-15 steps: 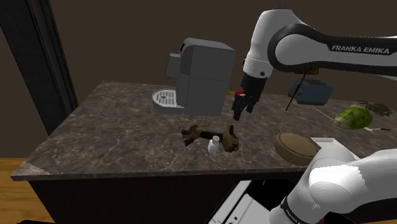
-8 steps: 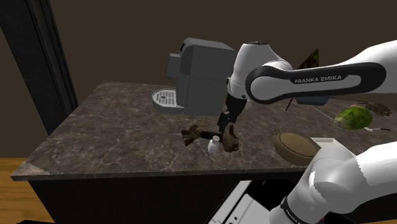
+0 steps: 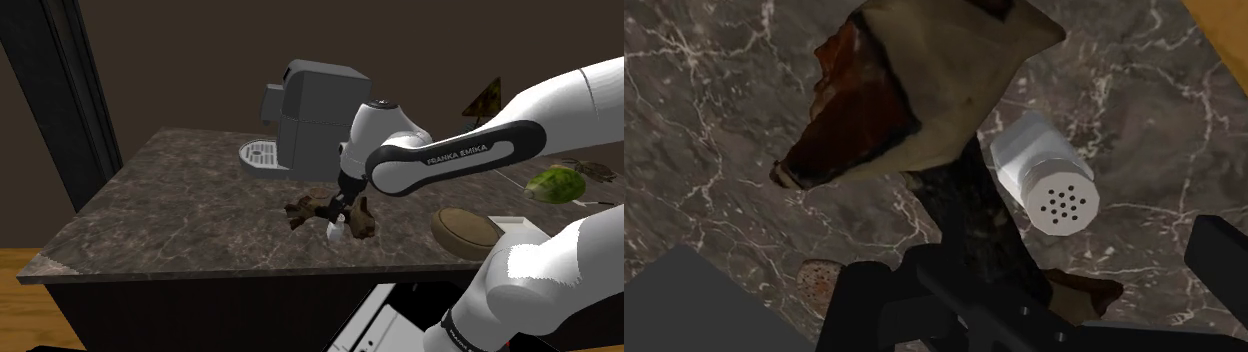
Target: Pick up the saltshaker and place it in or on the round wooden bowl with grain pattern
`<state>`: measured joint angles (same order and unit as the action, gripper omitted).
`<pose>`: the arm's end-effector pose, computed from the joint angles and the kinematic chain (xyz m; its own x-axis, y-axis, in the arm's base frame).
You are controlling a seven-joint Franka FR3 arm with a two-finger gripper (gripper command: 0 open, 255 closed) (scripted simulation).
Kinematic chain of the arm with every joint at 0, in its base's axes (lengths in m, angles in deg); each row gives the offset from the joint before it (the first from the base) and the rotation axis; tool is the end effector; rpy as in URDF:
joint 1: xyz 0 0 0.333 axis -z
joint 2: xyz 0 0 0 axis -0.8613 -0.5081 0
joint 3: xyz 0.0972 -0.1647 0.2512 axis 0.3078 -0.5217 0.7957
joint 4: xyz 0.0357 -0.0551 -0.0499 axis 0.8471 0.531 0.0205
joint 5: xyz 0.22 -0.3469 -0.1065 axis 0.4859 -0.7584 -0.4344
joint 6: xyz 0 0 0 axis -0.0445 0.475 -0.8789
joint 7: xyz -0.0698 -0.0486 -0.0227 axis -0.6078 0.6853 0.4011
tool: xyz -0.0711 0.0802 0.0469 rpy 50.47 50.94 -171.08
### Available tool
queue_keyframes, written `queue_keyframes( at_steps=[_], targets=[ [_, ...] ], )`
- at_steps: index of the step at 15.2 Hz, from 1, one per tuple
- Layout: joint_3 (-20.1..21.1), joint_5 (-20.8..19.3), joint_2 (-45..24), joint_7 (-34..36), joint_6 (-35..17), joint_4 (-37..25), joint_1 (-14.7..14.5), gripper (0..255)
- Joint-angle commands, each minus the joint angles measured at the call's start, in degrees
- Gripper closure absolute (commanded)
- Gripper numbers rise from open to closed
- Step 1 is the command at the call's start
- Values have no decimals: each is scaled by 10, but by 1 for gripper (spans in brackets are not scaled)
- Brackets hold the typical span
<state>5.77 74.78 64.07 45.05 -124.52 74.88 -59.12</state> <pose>0.4126 0.0474 0.3622 0.9884 0.1058 0.1089 0.0940 -0.9897 0.1081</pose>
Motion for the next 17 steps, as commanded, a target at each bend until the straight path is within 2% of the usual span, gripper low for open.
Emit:
queue_keyframes(
  at_steps=[1, 4, 12, 13, 17],
  targets=[
    [0, -4, -13, 1, -22, 8, 3, 0],
    [1, -8, -30, 3, -47, 16, 6, 0],
    [1, -8, -30, 3, -47, 16, 6, 0],
    [1, -8, -30, 3, -47, 16, 6, 255],
    [1, -8, -30, 3, -47, 16, 6, 255]
  ],
)
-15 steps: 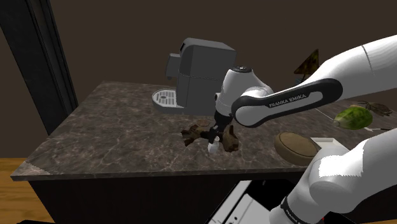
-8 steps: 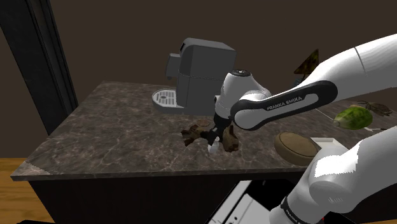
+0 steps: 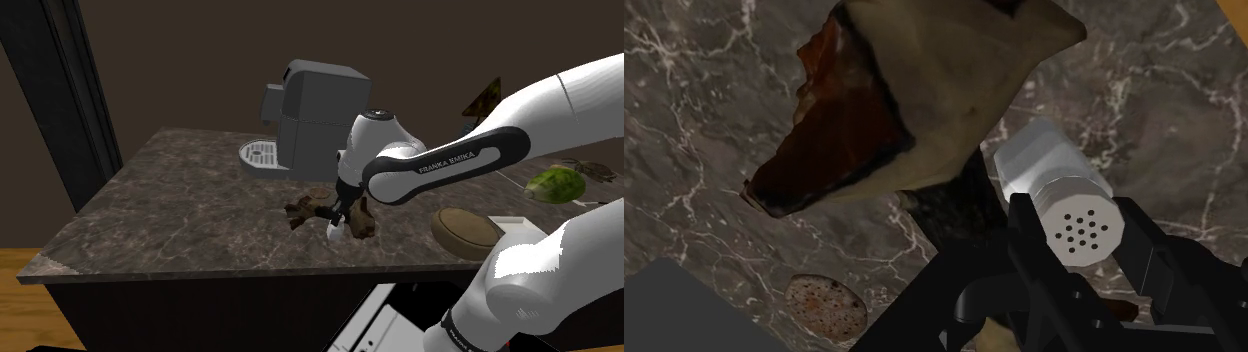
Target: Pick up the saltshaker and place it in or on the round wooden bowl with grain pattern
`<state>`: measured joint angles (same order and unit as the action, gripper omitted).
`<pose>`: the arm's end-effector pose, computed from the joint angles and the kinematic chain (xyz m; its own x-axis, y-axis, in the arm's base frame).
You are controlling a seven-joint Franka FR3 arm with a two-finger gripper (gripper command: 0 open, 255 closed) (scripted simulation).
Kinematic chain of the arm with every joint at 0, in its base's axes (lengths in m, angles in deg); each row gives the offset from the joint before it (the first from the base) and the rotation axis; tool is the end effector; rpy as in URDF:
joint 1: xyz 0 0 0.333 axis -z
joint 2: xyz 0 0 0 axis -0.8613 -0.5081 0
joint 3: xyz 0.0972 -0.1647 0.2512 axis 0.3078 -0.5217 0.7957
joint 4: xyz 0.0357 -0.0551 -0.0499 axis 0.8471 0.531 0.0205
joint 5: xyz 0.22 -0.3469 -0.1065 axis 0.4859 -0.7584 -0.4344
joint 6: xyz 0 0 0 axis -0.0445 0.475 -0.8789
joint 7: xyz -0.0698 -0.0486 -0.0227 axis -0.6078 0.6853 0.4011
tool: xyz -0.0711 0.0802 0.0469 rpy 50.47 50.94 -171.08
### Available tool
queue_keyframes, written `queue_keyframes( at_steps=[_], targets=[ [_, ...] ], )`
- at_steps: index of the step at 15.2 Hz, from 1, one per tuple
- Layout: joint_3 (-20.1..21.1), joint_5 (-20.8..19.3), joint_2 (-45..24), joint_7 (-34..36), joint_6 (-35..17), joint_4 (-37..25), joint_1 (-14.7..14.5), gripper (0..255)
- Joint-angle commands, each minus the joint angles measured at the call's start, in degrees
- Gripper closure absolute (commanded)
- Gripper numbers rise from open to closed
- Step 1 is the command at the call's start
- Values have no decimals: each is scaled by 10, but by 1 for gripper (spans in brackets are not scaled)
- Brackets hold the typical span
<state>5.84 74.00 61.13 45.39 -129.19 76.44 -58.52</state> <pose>0.4142 0.0439 0.3362 0.9880 0.1069 0.1117 0.0948 -0.9896 0.1083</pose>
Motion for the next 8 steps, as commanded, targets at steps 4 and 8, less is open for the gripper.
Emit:
queue_keyframes(
  at_steps=[4, 8],
  targets=[
    [0, 0, 0, 0, 0, 0, 0, 255],
    [-2, 4, 16, -5, 28, -12, -2, 255]
  ],
)
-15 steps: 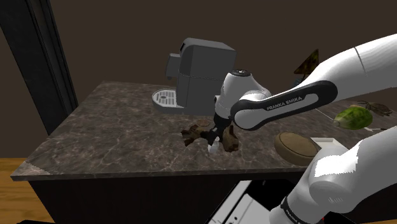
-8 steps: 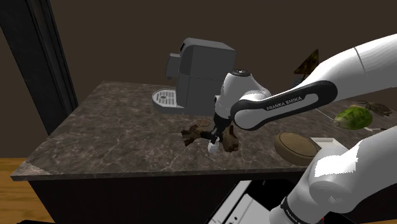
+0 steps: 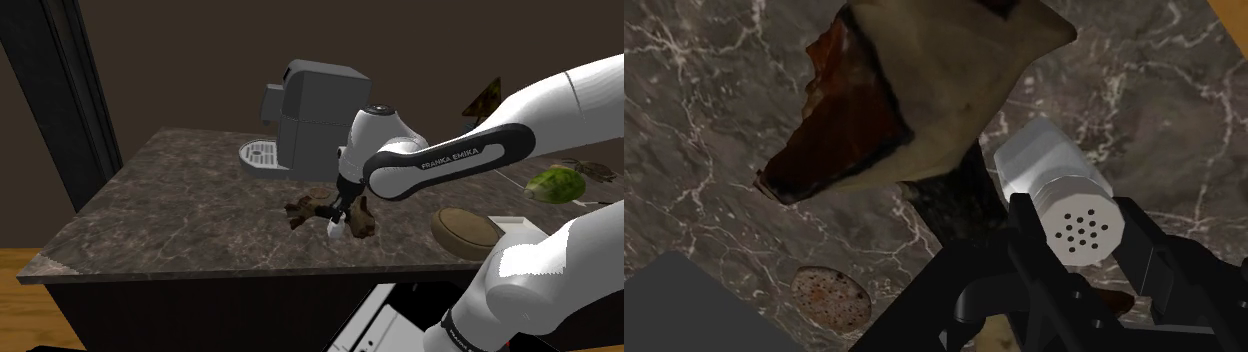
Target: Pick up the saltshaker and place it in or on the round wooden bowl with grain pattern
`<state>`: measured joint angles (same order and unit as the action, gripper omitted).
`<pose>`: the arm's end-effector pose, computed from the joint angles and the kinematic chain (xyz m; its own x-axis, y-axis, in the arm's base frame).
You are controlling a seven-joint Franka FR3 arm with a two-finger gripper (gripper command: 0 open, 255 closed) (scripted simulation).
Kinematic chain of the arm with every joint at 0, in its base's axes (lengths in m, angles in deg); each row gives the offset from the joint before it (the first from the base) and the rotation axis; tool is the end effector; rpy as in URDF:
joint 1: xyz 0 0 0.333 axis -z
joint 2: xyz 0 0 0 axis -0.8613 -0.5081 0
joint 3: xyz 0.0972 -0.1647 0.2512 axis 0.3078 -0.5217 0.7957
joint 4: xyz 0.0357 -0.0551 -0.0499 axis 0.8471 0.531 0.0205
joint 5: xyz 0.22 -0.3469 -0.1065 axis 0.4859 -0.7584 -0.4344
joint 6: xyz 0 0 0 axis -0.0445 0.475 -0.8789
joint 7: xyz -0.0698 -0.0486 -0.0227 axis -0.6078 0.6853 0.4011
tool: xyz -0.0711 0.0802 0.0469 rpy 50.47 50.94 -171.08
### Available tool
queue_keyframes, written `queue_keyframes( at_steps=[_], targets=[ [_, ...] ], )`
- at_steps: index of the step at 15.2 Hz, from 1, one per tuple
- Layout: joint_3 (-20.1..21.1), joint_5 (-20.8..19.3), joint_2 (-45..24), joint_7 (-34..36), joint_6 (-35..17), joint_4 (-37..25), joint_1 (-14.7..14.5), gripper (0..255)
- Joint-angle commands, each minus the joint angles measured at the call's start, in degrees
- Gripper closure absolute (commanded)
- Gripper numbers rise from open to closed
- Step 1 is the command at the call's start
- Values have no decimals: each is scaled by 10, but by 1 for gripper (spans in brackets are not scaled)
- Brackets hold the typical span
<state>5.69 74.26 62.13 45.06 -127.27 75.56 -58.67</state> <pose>0.4153 0.0440 0.3474 0.9881 0.1069 0.1108 0.0949 -0.9896 0.1083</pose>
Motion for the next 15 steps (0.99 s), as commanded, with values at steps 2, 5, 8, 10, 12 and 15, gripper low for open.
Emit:
queue_keyframes(
  at_steps=[2, 5, 8, 10, 12, 15],
  targets=[
    [-2, 3, 16, -5, 28, -12, -2, 255],
    [-4, 6, 29, -9, 55, -26, -4, 255],
    [-6, 8, 41, -12, 82, -41, -5, 255],
    [-7, 9, 48, -15, 100, -52, -5, 255],
    [-8, 10, 54, -17, 117, -64, -6, 255],
    [-9, 12, 62, -20, 142, -81, -6, 255]
  ],
)
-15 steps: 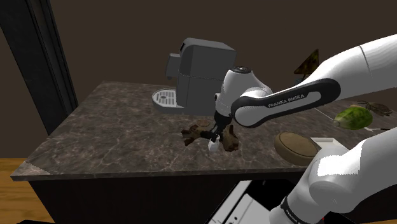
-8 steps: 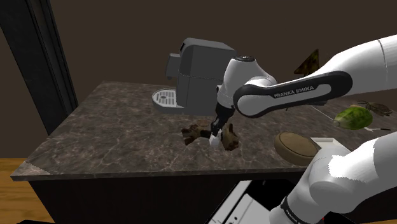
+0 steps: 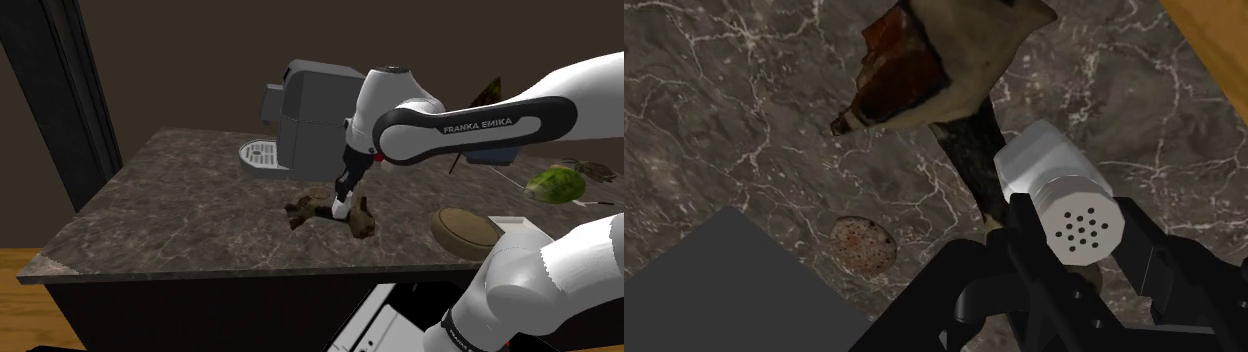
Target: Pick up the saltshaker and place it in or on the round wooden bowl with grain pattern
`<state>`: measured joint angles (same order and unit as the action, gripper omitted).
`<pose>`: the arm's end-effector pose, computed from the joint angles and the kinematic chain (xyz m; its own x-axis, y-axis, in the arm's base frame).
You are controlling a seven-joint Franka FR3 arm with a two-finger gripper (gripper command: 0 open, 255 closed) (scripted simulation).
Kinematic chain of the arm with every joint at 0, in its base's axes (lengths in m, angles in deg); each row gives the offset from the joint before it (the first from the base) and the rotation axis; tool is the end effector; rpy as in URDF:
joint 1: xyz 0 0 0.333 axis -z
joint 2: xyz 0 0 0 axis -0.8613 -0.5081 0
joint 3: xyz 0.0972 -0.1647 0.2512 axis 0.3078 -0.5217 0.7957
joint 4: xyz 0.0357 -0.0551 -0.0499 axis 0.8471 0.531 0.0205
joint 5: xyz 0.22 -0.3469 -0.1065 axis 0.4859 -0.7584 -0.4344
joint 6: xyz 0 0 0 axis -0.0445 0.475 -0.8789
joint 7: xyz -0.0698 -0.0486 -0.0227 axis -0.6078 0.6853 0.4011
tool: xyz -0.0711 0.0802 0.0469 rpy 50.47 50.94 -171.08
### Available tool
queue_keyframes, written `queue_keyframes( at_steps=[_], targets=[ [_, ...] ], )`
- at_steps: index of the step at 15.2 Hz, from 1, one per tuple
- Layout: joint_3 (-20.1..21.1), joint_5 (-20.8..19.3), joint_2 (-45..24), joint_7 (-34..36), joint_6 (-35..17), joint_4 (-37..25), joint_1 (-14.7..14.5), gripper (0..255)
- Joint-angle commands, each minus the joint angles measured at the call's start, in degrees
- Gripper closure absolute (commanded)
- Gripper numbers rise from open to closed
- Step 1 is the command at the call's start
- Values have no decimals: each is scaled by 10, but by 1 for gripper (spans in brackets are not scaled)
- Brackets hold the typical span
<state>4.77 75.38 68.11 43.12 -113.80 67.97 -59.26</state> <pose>0.4189 0.0438 0.4334 0.9881 0.1068 0.1111 0.0948 -0.9896 0.1083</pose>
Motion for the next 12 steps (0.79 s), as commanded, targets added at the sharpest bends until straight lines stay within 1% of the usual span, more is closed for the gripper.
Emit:
queue_keyframes(
  at_steps=[1, 12],
  targets=[
    [0, 1, 4, -1, 16, -12, -1, 255],
    [-4, 3, 19, -10, 105, -86, -1, 255]
  ],
)
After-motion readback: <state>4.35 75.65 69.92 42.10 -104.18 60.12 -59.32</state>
